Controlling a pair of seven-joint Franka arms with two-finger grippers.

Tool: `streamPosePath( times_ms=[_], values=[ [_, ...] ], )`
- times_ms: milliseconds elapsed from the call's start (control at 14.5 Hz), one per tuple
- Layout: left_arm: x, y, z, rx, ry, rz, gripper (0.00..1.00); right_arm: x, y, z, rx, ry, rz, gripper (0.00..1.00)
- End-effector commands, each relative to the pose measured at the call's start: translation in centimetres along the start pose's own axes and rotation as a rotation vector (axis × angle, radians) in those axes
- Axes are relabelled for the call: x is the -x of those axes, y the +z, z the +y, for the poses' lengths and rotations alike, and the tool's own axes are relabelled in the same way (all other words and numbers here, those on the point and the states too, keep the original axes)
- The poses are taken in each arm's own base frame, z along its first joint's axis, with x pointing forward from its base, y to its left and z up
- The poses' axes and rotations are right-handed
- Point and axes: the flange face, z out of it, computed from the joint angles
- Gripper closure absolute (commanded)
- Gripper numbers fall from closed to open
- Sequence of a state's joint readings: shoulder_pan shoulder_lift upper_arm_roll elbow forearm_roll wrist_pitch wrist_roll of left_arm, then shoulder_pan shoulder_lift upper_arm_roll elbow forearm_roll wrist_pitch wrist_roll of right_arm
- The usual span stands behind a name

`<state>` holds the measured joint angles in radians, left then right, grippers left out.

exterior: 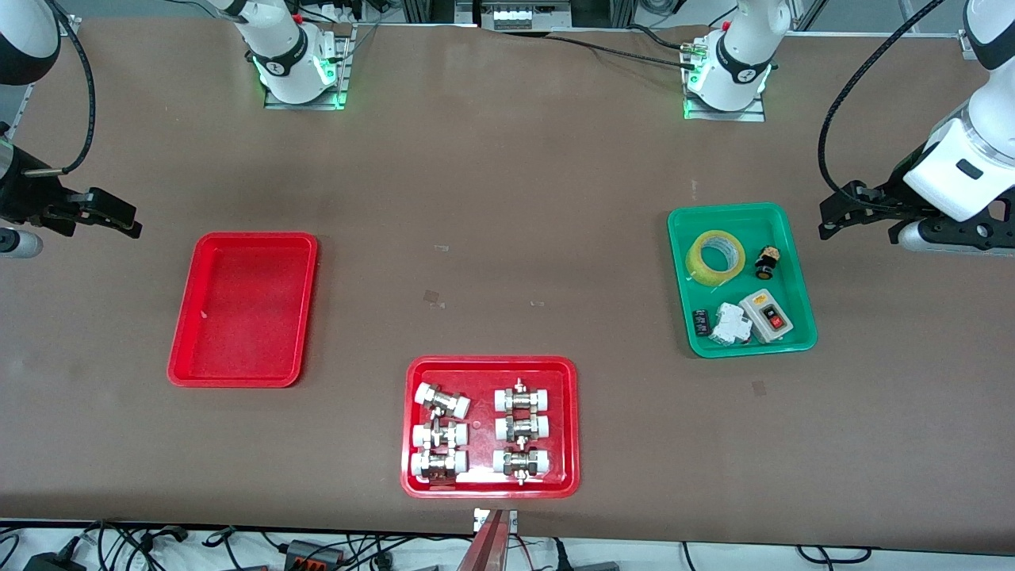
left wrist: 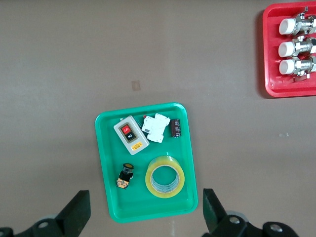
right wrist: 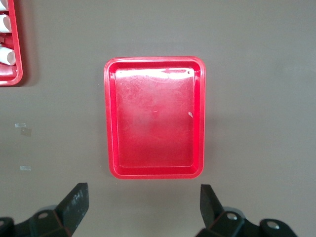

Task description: Left arm passes tape to right arm into tray

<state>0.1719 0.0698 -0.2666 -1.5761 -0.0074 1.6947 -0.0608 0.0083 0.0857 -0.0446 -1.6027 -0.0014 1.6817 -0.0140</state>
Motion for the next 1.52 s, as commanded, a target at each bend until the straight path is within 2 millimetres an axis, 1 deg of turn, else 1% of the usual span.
streamPosePath(
  times_ms=[0,276,345,414,552,690,759,828,897,966,1034,1103,1241,1448],
  values=[
    [-0.4,-0.5,0.1,0.002,0.011,0.007,0.0,1.1,-0.4,0.1,-0.003,-0.007,-0.006,0.0],
    [-0.4,-0.6,0.1,0.002,0.006,0.008,0.0,1.2,-0.5,-0.1,-0.002,-0.011,-0.006,0.0],
    [-0.5,-0.2,0.0,0.003,0.004,0.002,0.0,1.2,-0.5,-0.1,-0.002,-0.011,-0.006,0.0],
    [-0.9,0.6,-0.1,0.003,0.002,-0.011,0.0,1.2,-0.5,-0.2,-0.003,-0.011,-0.006,0.0],
    [-2.2,4.5,-0.7,0.012,0.005,-0.076,0.0,1.2,-0.4,-0.2,-0.003,-0.011,-0.01,0.0],
    [-2.6,8.4,-1.4,0.016,0.005,-0.156,0.0,1.3,-0.3,-0.1,-0.002,-0.01,-0.019,0.0],
    [-2.4,11.4,-1.7,0.02,0.003,-0.225,0.0,1.3,-0.3,0.0,-0.002,-0.008,-0.019,0.0],
    [-1.9,13.8,-1.8,0.022,0.002,-0.277,0.0,1.3,-0.3,0.0,-0.003,-0.008,-0.019,0.0],
    [-1.3,16.9,-1.1,0.024,0.015,-0.34,0.0,1.3,-0.4,0.0,-0.003,-0.008,-0.016,0.0],
    [-0.7,19.4,0.0,0.022,0.03,-0.385,0.0,1.3,-0.5,0.0,-0.003,-0.008,-0.013,0.0],
    [-0.2,21.2,1.5,0.011,0.055,-0.404,0.0,1.2,-0.6,-0.1,-0.003,-0.01,-0.009,0.0],
    [0.4,22.6,1.6,-0.014,0.067,-0.391,0.0,1.1,-0.5,-0.2,-0.002,-0.011,-0.007,0.0],
    [1.9,26.1,1.4,-0.014,0.067,-0.38,0.0,1.1,-0.4,-0.2,-0.002,-0.012,-0.013,0.0],
    [4.7,30.5,0.7,-0.011,0.062,-0.374,0.0,1.0,-0.3,-0.5,-0.005,-0.004,-0.016,0.0]
  ],
)
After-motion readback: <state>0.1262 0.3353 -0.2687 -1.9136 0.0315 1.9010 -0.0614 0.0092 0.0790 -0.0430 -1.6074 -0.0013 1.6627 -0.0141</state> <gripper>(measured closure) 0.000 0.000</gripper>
